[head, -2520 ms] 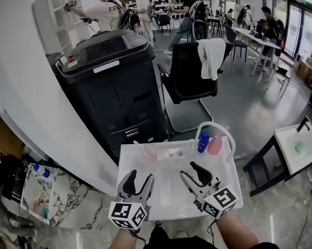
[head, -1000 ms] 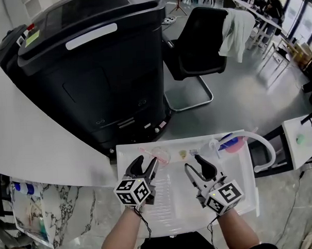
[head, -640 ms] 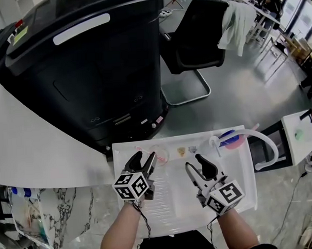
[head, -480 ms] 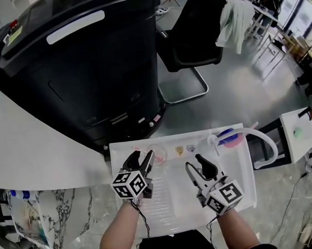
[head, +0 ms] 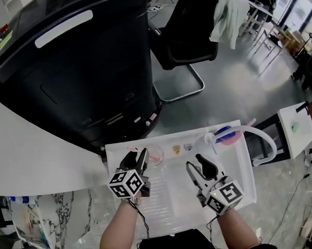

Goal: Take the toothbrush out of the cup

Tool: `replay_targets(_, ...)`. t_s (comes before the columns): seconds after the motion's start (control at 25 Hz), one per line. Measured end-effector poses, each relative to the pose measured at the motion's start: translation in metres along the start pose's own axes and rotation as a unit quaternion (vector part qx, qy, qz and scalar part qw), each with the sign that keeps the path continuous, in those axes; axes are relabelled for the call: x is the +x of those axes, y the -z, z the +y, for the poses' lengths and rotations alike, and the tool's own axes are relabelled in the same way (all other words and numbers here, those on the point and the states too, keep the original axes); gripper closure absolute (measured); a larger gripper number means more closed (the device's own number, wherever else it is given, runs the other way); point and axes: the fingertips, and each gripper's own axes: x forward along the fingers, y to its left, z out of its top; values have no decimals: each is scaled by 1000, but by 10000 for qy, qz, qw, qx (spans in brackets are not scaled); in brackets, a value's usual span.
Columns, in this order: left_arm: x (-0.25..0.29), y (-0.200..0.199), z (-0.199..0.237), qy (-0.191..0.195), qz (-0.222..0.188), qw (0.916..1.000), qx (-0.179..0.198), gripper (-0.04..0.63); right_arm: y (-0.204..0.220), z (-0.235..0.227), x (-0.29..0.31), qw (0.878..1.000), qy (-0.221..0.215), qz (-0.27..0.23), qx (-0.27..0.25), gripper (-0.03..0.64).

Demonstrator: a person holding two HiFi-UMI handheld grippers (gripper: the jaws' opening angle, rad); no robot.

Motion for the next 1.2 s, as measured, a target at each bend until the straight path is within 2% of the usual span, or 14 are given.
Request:
replay_targets(0.48,0,-3,1,-51,-29,10000,47,544,-2,-8,-4,9999,118,-27,53,451)
replay_targets(1.0,-13,-24,-15,-12,-345,9990,278,558,-13,-7,-16,9998,54,-167,16,460)
replay_targets(1.2,-29,-40,-33,29,-543,9971,528,560,-22,-3,-25,9996,-22,-273,-6,463)
